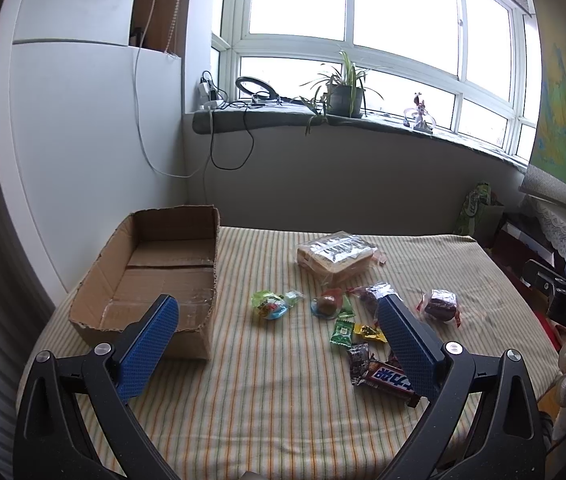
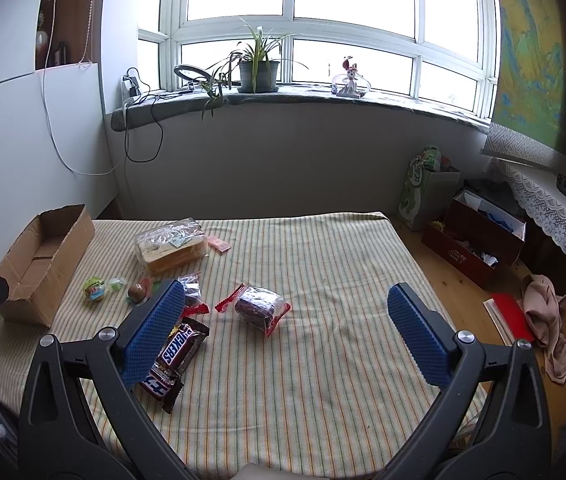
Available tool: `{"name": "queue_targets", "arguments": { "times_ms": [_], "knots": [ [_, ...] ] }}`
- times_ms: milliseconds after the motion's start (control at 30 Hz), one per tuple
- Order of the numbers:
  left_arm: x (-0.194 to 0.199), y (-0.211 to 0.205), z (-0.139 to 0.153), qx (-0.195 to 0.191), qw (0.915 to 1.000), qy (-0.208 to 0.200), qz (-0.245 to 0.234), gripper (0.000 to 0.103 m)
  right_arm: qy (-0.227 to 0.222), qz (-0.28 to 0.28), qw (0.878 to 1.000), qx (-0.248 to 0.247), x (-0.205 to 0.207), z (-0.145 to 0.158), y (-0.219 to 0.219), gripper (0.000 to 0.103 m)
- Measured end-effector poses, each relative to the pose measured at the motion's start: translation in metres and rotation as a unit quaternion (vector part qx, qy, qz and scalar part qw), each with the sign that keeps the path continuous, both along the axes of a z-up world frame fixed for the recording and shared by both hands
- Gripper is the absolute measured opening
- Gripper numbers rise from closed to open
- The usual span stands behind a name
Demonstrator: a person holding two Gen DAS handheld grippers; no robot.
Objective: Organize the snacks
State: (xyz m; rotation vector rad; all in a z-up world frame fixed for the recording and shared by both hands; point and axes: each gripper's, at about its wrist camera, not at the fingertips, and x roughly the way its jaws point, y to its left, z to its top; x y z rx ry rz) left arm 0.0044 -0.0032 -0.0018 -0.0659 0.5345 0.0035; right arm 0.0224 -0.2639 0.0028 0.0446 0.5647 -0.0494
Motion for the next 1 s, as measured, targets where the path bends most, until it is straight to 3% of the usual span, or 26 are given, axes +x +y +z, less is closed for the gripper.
{"name": "queue_targets", "arguments": {
  "times_ms": [1000],
  "knots": [
    [-0.0014, -0.0011, 0.0016, -0.002, 1.0000, -0.001, -0.002, 0.100, 0.003, 0.003, 1.000, 0.001, -0.0026, -0.0029, 0.0035, 0.103]
  ]
}}
